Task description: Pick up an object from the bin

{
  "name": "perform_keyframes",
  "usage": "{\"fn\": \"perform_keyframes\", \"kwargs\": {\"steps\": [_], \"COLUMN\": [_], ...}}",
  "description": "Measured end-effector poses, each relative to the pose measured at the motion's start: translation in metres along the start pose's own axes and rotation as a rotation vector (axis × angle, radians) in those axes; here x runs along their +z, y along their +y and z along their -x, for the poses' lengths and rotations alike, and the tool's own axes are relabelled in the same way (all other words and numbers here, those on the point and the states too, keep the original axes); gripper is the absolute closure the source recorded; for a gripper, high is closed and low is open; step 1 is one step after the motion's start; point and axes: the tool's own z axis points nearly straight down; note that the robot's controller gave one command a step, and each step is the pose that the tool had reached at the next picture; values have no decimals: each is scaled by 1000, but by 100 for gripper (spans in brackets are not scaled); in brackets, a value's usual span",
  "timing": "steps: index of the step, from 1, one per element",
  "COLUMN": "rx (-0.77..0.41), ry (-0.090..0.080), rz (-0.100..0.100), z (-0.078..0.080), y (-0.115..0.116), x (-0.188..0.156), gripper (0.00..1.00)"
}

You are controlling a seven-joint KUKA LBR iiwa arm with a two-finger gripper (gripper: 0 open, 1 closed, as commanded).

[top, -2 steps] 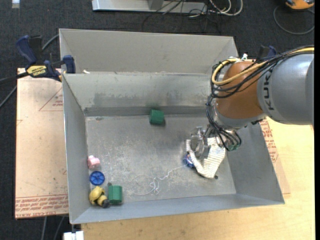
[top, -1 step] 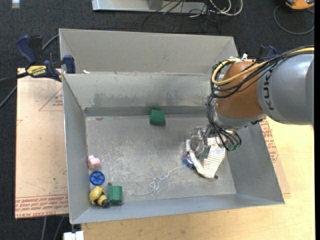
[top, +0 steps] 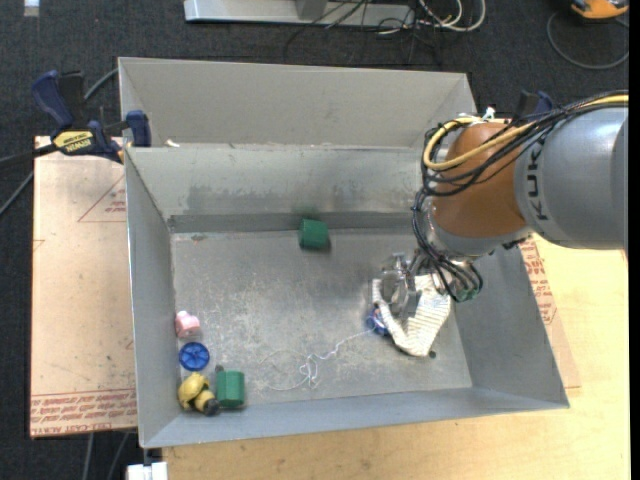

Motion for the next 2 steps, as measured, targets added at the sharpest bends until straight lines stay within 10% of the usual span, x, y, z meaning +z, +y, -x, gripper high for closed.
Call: {"fn": "perform_keyframes", "kwargs": {"steps": [2], "rx": [0], "ry": [0], "rz": [0], "z": [0], "y": [0], "x": [0], "gripper": [100]}}
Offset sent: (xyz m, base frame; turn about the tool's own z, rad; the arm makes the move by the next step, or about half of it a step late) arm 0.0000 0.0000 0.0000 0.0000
